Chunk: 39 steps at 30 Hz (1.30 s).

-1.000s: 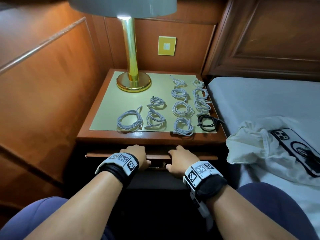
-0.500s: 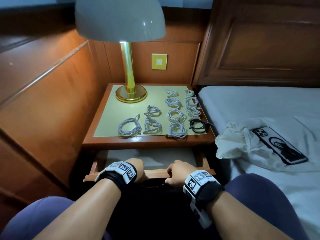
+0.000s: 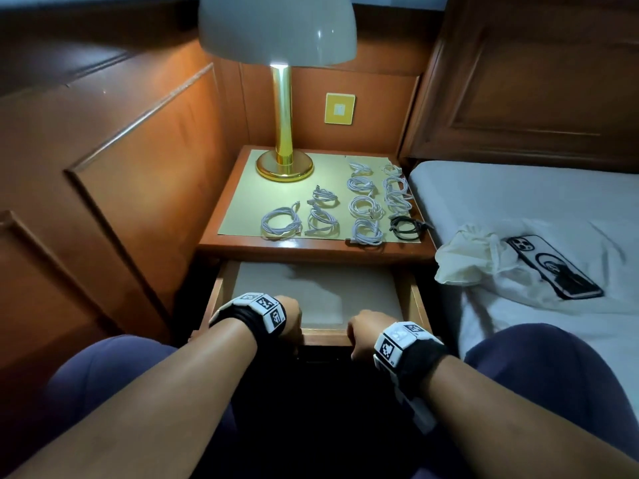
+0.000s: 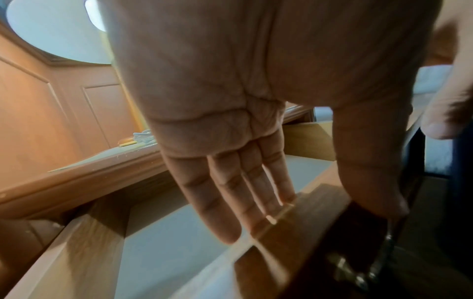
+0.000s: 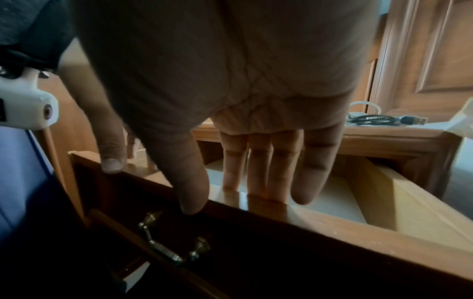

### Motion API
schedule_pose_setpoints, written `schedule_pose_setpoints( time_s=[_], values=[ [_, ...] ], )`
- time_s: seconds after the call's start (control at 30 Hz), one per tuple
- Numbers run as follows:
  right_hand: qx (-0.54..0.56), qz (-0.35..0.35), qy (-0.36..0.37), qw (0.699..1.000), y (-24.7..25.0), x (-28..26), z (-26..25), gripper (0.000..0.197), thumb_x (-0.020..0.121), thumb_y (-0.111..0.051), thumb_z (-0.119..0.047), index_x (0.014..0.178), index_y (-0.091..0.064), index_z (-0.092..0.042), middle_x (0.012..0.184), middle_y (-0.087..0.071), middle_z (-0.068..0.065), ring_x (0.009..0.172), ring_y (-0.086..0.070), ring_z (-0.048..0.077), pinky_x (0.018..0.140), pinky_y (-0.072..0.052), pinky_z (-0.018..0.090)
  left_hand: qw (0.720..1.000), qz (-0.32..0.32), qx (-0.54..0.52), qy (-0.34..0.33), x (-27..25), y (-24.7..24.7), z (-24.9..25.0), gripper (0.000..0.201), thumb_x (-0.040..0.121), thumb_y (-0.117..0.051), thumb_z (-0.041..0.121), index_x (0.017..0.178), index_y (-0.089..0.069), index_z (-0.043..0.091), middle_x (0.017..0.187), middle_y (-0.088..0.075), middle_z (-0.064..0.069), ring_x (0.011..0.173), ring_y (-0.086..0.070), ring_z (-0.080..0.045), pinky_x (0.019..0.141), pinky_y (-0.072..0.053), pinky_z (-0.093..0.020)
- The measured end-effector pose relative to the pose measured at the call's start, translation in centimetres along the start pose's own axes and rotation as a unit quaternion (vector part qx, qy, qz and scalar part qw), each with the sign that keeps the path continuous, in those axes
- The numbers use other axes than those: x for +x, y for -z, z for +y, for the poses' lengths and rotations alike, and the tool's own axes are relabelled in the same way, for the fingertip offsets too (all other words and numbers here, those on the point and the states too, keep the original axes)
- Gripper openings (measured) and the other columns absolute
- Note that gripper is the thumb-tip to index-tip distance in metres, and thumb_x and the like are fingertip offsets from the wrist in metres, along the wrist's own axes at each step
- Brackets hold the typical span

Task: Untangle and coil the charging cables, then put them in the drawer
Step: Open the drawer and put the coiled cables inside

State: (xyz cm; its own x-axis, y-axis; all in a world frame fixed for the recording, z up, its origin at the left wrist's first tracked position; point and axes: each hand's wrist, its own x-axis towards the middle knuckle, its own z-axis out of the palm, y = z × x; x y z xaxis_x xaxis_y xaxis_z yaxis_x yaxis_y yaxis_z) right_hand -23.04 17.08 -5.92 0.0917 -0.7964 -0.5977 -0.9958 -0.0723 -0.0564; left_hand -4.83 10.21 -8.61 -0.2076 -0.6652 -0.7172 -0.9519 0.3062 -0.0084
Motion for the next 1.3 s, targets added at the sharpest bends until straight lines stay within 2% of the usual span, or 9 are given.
schedule_pose_setpoints(
  time_s=[0.17,0.23,0.3,0.37,0.53,0.63,0.87,1.0,1.3],
  values=[
    [0.009,-0.034,0.015,0.999,0.1,1.4,1.0,0.02,0.08,-0.073,-0.022,0.098,-0.076,-0.015,0.103,-0.074,0.007,0.097,-0.07,0.026,0.079,-0.056,0.031,0.999,-0.035,-0.011,-0.006,-0.5,0.5,0.0,0.066,0.032,-0.07,0.071,0.086,-0.078,0.034,0.07,-0.075,0.003,0.067,-0.075,-0.02,0.079,-0.062,-0.043],
    [0.036,-0.045,0.026,0.998,1.9,1.5,1.3,0.026,0.082,-0.075,-0.029,0.105,-0.077,-0.017,0.107,-0.075,0.003,0.101,-0.069,0.021,0.083,-0.054,0.029,0.999,-0.032,-0.04,-0.018,-2.6,1.8,0.4,0.048,0.061,-0.083,0.055,0.095,-0.079,0.022,0.079,-0.077,0.003,0.067,-0.07,-0.015,0.076,-0.061,-0.029],
    [0.074,-0.034,0.054,0.995,5.1,1.6,1.5,0.035,0.087,-0.075,-0.036,0.115,-0.073,-0.016,0.114,-0.073,-0.001,0.099,-0.066,0.016,0.082,-0.05,0.026,0.995,-0.016,-0.093,-0.029,-2.8,4.0,0.1,0.036,0.081,-0.08,0.039,0.107,-0.076,0.015,0.067,-0.072,0.009,0.056,-0.063,-0.005,0.061,-0.053,-0.018],
    [0.119,0.022,0.079,0.99,8.5,1.8,1.6,0.038,0.09,-0.072,-0.037,0.121,-0.068,-0.016,0.112,-0.068,-0.003,0.096,-0.059,0.011,0.08,-0.043,0.022,0.986,0.041,-0.157,-0.037,-2.4,6.8,-0.9,0.034,0.085,-0.077,0.041,0.107,-0.074,0.015,0.064,-0.068,0.011,0.056,-0.061,-0.004,0.059,-0.049,-0.019],
    [0.19,0.145,0.044,0.97,13.5,5.1,2.3,0.048,0.091,-0.069,-0.039,0.133,-0.059,-0.016,0.128,-0.065,0.002,0.113,-0.062,0.02,0.099,-0.048,0.032,0.936,0.275,-0.217,0.029,-0.6,12.6,-4.7,0.034,0.086,-0.074,0.044,0.11,-0.068,0.021,0.099,-0.062,0.003,0.09,-0.057,-0.017,0.076,-0.044,-0.029],
    [0.202,0.142,0.03,0.969,14.2,7.7,1.8,0.056,0.091,-0.067,-0.039,0.141,-0.049,-0.019,0.125,-0.066,0.005,0.111,-0.064,0.023,0.095,-0.049,0.032,0.93,0.293,-0.207,0.083,1.5,13.3,-6.2,0.046,0.084,-0.076,0.043,0.122,-0.061,0.022,0.12,-0.054,-0.005,0.094,-0.058,-0.022,0.082,-0.049,-0.033],
    [0.173,0.143,0.027,0.974,15.5,12.9,-0.5,0.068,0.095,-0.06,-0.034,0.154,-0.029,-0.02,0.141,-0.054,0.006,0.121,-0.057,0.025,0.08,-0.042,0.029,0.93,0.283,-0.195,0.127,4.9,13.6,-6.4,0.041,0.084,-0.076,0.036,0.118,-0.055,0.027,0.124,-0.039,-0.008,0.098,-0.056,-0.028,0.084,-0.053,-0.037],
    [0.188,0.11,0.019,0.976,15.4,14.1,-1.5,0.069,0.093,-0.059,-0.029,0.153,-0.028,-0.017,0.123,-0.061,0.008,0.098,-0.059,0.023,0.069,-0.043,0.028,0.935,0.264,-0.207,0.118,5.4,13.3,-6.7,0.05,0.078,-0.08,0.038,0.119,-0.053,0.028,0.124,-0.042,-0.008,0.106,-0.056,-0.03,0.091,-0.052,-0.039],
    [0.169,0.14,0.032,0.975,14.3,13.9,-2.7,0.022,0.091,-0.058,-0.011,0.112,-0.054,-0.007,0.087,-0.055,0.006,0.076,-0.053,0.022,0.049,-0.034,0.026,0.947,0.255,-0.165,0.103,5.1,13.3,-6.7,0.023,0.081,-0.077,0.04,0.087,-0.058,0.027,0.109,-0.056,-0.006,0.098,-0.059,-0.027,0.083,-0.052,-0.034]
  ],
)
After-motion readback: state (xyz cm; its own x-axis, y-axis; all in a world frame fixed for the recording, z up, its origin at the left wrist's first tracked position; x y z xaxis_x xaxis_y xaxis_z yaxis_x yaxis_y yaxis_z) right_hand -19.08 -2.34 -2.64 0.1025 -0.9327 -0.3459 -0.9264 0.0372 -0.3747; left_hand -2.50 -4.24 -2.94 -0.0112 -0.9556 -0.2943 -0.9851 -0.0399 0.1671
